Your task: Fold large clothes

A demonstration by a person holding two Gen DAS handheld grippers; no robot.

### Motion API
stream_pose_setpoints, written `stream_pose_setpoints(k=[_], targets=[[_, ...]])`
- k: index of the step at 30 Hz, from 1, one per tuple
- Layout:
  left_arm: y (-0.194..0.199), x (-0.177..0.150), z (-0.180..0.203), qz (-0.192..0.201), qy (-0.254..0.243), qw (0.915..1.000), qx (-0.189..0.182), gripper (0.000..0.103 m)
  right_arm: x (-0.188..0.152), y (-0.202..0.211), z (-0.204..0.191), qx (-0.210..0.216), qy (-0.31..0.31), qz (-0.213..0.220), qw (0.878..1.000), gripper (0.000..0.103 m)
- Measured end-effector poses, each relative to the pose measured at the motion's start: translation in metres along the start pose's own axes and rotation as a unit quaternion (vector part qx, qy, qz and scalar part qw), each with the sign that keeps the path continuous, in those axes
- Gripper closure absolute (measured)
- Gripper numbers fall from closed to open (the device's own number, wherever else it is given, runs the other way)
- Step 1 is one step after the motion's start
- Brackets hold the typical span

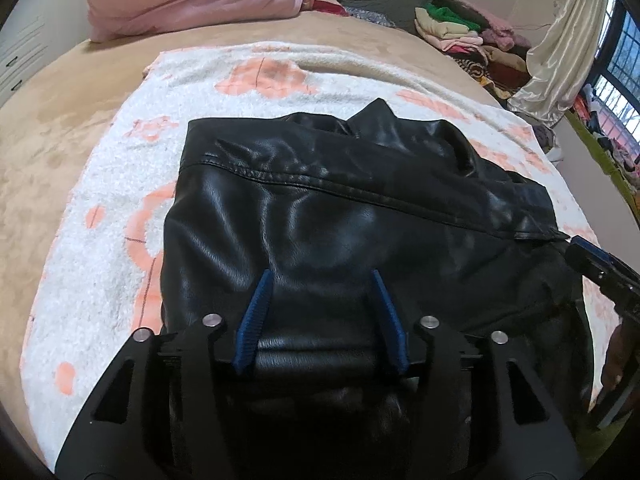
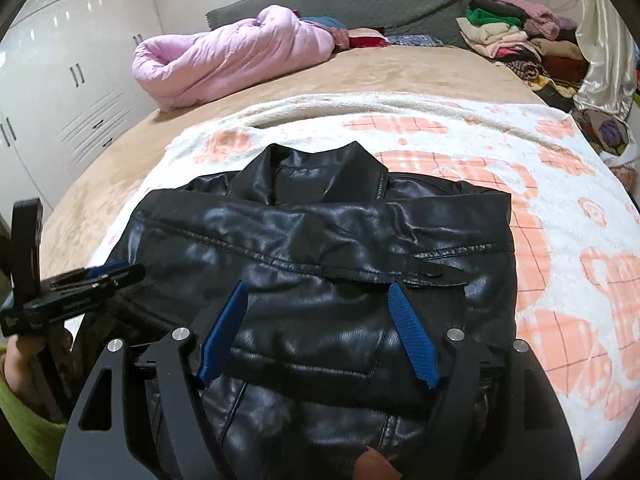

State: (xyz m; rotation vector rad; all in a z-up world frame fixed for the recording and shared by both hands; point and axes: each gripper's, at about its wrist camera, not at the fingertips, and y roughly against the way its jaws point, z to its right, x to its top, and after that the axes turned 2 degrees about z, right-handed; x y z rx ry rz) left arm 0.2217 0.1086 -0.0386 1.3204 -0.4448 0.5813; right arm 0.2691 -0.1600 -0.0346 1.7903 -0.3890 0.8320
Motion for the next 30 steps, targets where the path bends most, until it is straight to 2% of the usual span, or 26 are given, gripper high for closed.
stream_pose_setpoints(k=[2, 7, 16, 19, 21, 22, 30], targets=[[0.006, -0.003, 0.003, -0.001, -0.005, 1.0, 0.008, 0.059, -0.003, 0.003, -0.004, 0.0, 0.012, -0.004, 1.0, 0.036], [0.016, -0.019, 0.009, -0.004, -0.014, 0.9998, 0.011, 0.059, -0.013, 0.009, -0.006, -0.007, 0.03, -0.008, 0.999, 0.036], [0.004, -0.031, 0.011, -0.026, -0.015, 0.9993, 0.024, 0.059, -0.022, 0.005, 0.002, -0.002, 0.012, -0.011, 1.0, 0.036], [0.005, -0.031, 0.012, -0.024, -0.017, 0.9992, 0.026, 0.059, -0.027, -0.006, 0.006, -0.024, 0.011, -0.033, 0.999, 0.037], [0.004, -0.031, 0.012, -0.024, -0.016, 0.9993, 0.024, 0.059, -0.035, -0.02, 0.014, -0.048, -0.002, -0.066, 0.997, 0.037], [0.004, -0.031, 0.012, -0.024, -0.015, 0.9993, 0.022, 0.059, -0.038, -0.025, 0.018, -0.048, -0.008, -0.074, 0.996, 0.037], [0.009, -0.029, 0.013, -0.017, -0.014, 0.9995, 0.022, 0.057, -0.046, -0.026, 0.017, -0.05, -0.014, -0.057, 0.997, 0.037]])
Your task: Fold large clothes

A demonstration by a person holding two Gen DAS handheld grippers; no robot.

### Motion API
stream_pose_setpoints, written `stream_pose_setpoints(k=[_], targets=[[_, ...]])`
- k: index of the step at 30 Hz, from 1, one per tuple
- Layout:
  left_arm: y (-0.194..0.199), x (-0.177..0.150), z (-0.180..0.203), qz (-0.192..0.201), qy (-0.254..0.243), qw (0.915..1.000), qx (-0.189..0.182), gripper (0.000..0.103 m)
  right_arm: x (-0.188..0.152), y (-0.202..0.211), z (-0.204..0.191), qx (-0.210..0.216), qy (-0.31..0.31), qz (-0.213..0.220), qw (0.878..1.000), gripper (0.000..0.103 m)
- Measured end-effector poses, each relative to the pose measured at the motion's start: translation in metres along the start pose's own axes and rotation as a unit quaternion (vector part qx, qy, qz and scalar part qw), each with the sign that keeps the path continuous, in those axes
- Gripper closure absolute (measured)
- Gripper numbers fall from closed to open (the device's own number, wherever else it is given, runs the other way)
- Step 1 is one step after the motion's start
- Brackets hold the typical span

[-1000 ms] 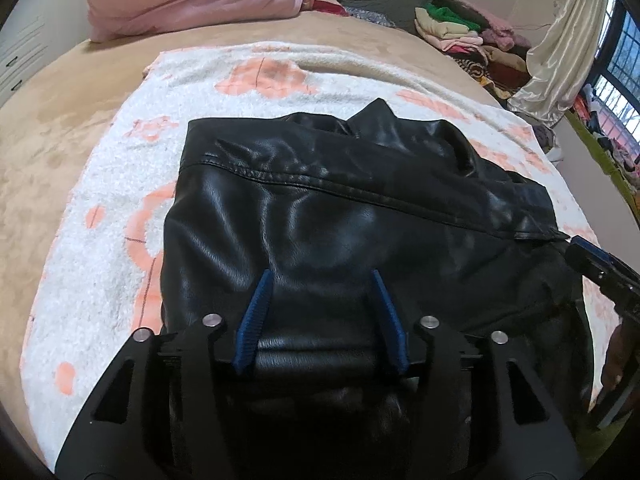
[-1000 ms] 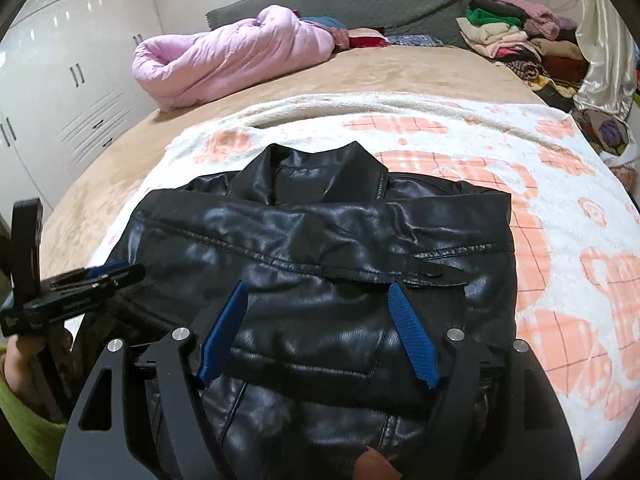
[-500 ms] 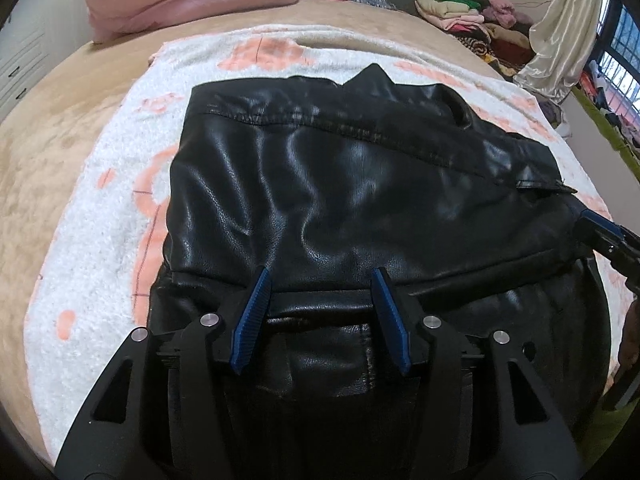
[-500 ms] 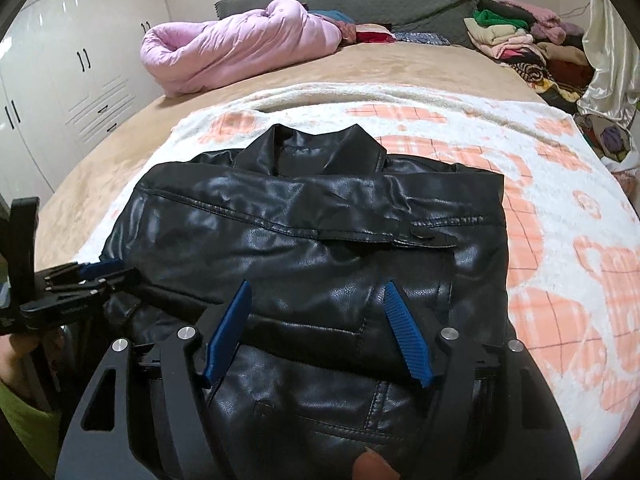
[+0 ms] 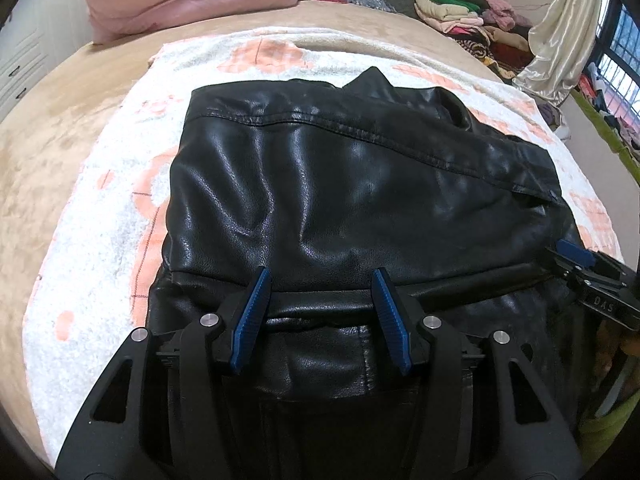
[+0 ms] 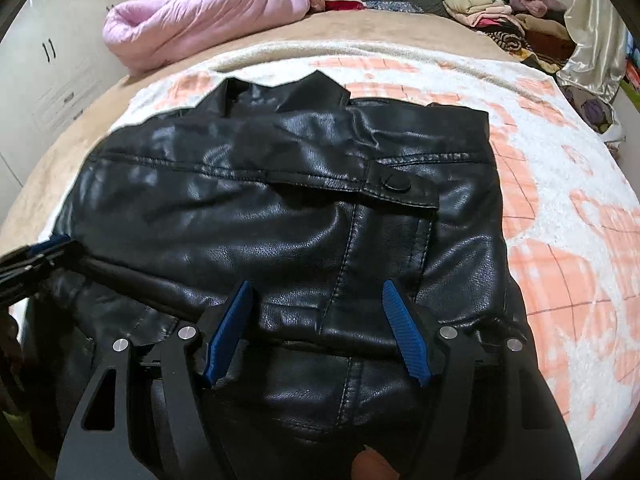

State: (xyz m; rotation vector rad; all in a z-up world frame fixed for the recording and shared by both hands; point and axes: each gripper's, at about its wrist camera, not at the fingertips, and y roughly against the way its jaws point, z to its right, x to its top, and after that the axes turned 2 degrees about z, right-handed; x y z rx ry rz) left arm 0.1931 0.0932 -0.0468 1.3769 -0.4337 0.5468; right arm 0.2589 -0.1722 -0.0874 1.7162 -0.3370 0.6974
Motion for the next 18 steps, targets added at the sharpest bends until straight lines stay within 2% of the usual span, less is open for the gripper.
stream_pose_setpoints(k=[2, 6, 9, 14, 16, 18], targets=[[0.003, 0.0, 0.002, 0.004, -0.001, 1.0, -0.006, 0.052, 0.0, 0.008, 0.002, 0.01, -0.008, 0.012, 1.0, 0.037], [0.004, 0.002, 0.005, 0.004, -0.005, 1.0, -0.002, 0.05, 0.005, 0.019, 0.004, 0.021, -0.011, 0.022, 0.999, 0.035], [0.007, 0.003, 0.005, 0.006, -0.002, 0.9999, -0.008, 0.049, 0.007, 0.029, 0.003, 0.03, -0.018, 0.034, 0.999, 0.022], [0.016, 0.002, 0.008, 0.013, 0.001, 0.9998, -0.014, 0.044, 0.008, 0.043, -0.001, 0.038, -0.019, 0.054, 0.998, 0.01], [0.019, 0.001, 0.01, 0.013, -0.001, 0.9998, -0.011, 0.03, 0.009, 0.047, -0.001, 0.04, -0.019, 0.058, 0.997, 0.007], [0.022, 0.001, 0.013, 0.014, -0.002, 0.9998, -0.011, 0.028, 0.009, 0.052, -0.002, 0.039, -0.02, 0.065, 0.997, 0.006]])
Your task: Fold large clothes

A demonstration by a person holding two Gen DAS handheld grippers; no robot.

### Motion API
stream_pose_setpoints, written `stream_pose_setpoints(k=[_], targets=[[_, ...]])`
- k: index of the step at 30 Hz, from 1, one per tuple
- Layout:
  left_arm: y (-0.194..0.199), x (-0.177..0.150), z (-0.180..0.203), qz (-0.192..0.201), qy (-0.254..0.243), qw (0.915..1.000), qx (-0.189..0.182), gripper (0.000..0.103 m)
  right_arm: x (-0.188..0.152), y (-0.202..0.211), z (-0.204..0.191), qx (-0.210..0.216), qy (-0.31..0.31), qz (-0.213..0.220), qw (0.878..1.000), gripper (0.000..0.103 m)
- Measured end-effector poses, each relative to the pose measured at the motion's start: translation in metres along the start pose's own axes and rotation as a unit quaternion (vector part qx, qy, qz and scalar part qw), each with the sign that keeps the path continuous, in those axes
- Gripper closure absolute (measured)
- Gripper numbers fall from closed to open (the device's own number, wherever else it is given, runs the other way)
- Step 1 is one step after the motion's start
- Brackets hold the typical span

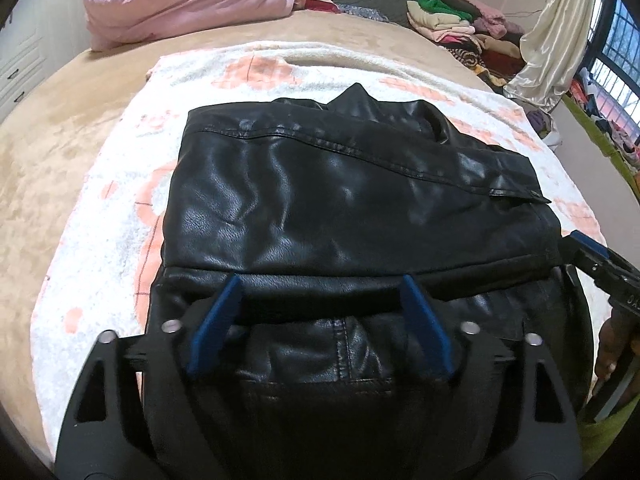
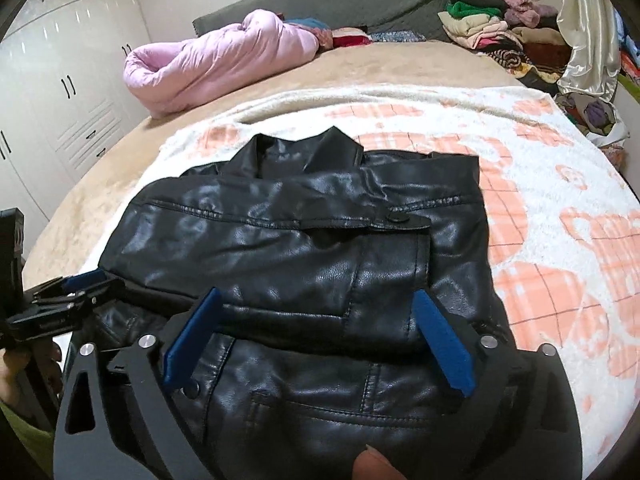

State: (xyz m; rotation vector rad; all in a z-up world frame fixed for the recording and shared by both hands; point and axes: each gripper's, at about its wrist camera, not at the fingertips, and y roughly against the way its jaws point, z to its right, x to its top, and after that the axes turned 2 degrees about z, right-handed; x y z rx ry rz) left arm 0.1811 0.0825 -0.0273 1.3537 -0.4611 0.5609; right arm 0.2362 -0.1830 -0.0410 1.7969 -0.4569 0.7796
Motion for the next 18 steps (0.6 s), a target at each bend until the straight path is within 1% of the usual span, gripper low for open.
stream_pose_setpoints(k=[2, 3, 4, 6, 18], targets=[[0.002, -0.001, 0.002, 0.0, 0.0, 1.0, 0.001, 0.025, 0.001, 0.004, -0.001, 0.002, 0.0, 0.003, 1.0, 0.006], [0.002, -0.001, 0.003, 0.0, 0.001, 1.0, 0.003, 0.018, 0.0, 0.005, 0.0, 0.001, 0.001, 0.003, 1.0, 0.006], [0.003, -0.001, 0.003, 0.001, 0.002, 1.0, 0.005, 0.014, 0.0, 0.006, -0.001, 0.001, 0.0, 0.005, 1.0, 0.006], [0.006, -0.001, 0.004, 0.003, 0.005, 0.9999, 0.01, 0.009, 0.0, 0.01, -0.001, 0.004, 0.0, 0.008, 1.0, 0.005], [0.02, -0.005, 0.013, 0.008, 0.004, 0.9998, 0.016, 0.009, -0.001, 0.034, -0.003, 0.01, -0.001, 0.025, 1.0, 0.005]])
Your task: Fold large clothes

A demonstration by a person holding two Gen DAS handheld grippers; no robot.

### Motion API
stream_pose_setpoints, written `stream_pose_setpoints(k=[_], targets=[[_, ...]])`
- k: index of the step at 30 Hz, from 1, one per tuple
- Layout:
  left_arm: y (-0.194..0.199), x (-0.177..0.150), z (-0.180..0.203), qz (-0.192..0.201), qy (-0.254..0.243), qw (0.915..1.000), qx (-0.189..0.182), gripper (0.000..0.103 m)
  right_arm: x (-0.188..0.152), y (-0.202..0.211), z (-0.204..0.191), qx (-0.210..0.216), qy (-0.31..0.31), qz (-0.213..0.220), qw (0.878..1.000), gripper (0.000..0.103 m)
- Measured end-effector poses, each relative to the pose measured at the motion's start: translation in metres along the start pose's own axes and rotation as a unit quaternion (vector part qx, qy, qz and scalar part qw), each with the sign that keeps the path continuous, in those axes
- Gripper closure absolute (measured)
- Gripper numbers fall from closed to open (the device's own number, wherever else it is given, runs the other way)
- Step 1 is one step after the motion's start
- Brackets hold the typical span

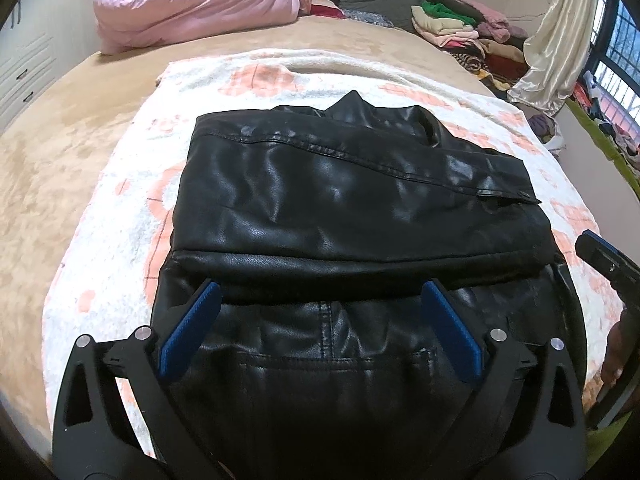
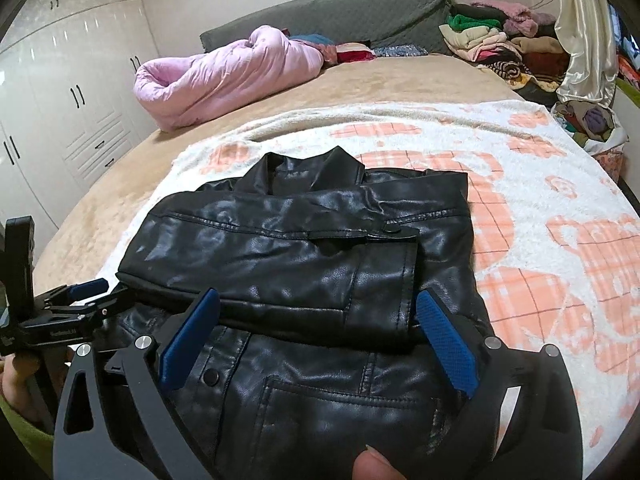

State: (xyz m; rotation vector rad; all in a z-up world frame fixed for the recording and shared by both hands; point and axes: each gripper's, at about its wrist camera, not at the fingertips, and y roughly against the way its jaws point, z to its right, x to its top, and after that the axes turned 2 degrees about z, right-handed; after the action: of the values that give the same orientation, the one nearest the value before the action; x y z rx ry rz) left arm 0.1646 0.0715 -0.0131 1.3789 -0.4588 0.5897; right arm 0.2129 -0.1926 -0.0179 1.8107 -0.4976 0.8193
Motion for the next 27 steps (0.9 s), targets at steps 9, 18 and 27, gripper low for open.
stream_pose_setpoints(k=[9, 18, 27], targets=[[0.013, -0.005, 0.01, 0.008, -0.012, 0.9999, 0.0, 0.009, 0.0, 0.017, -0.001, 0.006, -0.002, 0.009, 1.0, 0.005], [0.027, -0.013, 0.014, 0.015, -0.018, 0.9997, 0.001, 0.009, -0.009, 0.033, -0.004, 0.015, 0.004, 0.014, 1.0, 0.005], [0.044, -0.024, 0.014, 0.02, -0.02, 0.9996, -0.002, 0.009, -0.02, 0.052, -0.007, 0.027, 0.009, 0.016, 0.999, 0.005]])
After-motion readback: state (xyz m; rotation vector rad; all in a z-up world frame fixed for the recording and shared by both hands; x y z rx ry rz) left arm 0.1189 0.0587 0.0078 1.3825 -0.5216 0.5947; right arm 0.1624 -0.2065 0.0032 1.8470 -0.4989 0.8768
